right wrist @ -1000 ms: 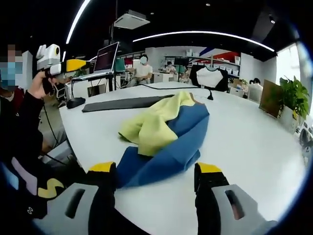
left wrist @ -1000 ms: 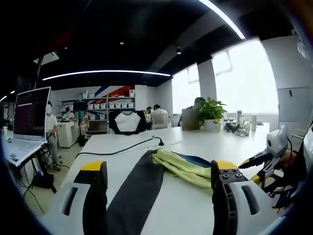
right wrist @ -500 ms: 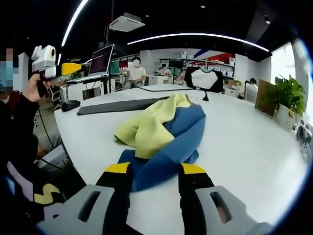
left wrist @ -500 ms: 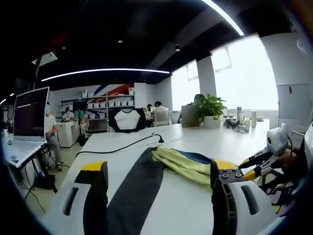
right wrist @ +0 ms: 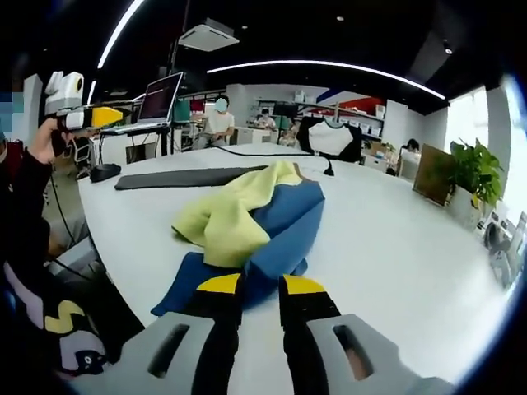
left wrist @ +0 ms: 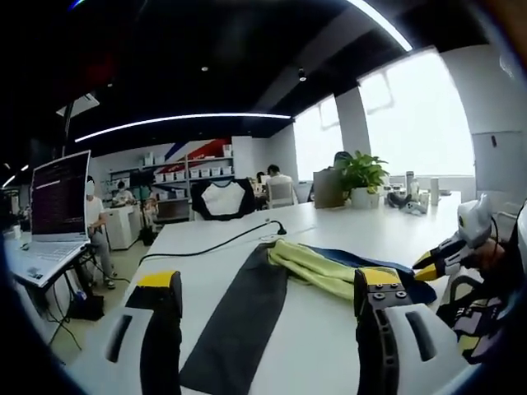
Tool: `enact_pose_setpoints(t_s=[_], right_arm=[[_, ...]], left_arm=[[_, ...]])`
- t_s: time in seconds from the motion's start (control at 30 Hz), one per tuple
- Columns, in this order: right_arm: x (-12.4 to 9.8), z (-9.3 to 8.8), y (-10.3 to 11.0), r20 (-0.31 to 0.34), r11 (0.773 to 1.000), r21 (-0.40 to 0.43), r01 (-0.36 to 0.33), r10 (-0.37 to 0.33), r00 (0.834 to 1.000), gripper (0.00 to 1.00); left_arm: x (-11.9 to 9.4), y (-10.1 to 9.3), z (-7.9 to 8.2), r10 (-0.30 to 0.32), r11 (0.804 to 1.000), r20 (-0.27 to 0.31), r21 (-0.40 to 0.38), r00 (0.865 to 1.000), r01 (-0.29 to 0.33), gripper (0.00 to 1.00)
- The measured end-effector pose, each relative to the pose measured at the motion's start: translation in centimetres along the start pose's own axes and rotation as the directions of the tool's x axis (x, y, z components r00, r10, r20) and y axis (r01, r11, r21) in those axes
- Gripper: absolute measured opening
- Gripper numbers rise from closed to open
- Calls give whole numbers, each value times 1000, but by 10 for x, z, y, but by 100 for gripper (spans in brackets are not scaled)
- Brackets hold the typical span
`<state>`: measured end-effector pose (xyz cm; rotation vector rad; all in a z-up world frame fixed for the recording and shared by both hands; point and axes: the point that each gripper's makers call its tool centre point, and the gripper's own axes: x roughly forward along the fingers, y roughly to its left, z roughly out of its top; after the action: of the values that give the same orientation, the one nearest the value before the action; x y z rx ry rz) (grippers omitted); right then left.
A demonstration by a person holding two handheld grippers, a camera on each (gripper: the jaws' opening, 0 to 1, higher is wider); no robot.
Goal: Fold the garment on the visible template until the final outline fits inside the template.
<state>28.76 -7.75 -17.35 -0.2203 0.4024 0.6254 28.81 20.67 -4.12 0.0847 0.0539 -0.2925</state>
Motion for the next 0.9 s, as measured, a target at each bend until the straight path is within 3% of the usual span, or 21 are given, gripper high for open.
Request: enact_pose_setpoints(t_s=[0.1, 0.2, 0.3, 0.4, 0.6, 0.77, 0.9], right_arm=[[5, -1, 3, -11, 1000, 5, 0, 0, 1000, 18], [10, -9, 6, -71, 998, 61, 4, 0, 997, 21], [12, -16, 6, -114, 1000, 23, 16, -14, 993, 28], [13, -13, 7, -104, 999, 8, 33, -32, 994, 29], [11, -16, -7, -92, 996, 38, 80, -77, 993, 15], [11, -13, -6, -58, 996, 63, 60, -56, 997, 0], [12, -14, -7, -55, 996, 71, 46, -43, 998, 0]], left_arm=[[0, 0, -1, -2, 1000, -1, 0, 1000, 2, 91], [1, 0, -1, 1, 1000, -5, 2, 1000, -1, 90], [1, -2, 0, -9, 1000, 2, 0, 1000, 9, 90], [1, -2, -2, -12, 1000, -2, -2, 1000, 12, 90], [2, -3, -5, -15, 1000, -10, -8, 1000, 15, 90], [1, -2, -6, -7, 1000, -11, -10, 1000, 7, 90], [1, -2, -7, -6, 1000, -15, -12, 1000, 5, 89]])
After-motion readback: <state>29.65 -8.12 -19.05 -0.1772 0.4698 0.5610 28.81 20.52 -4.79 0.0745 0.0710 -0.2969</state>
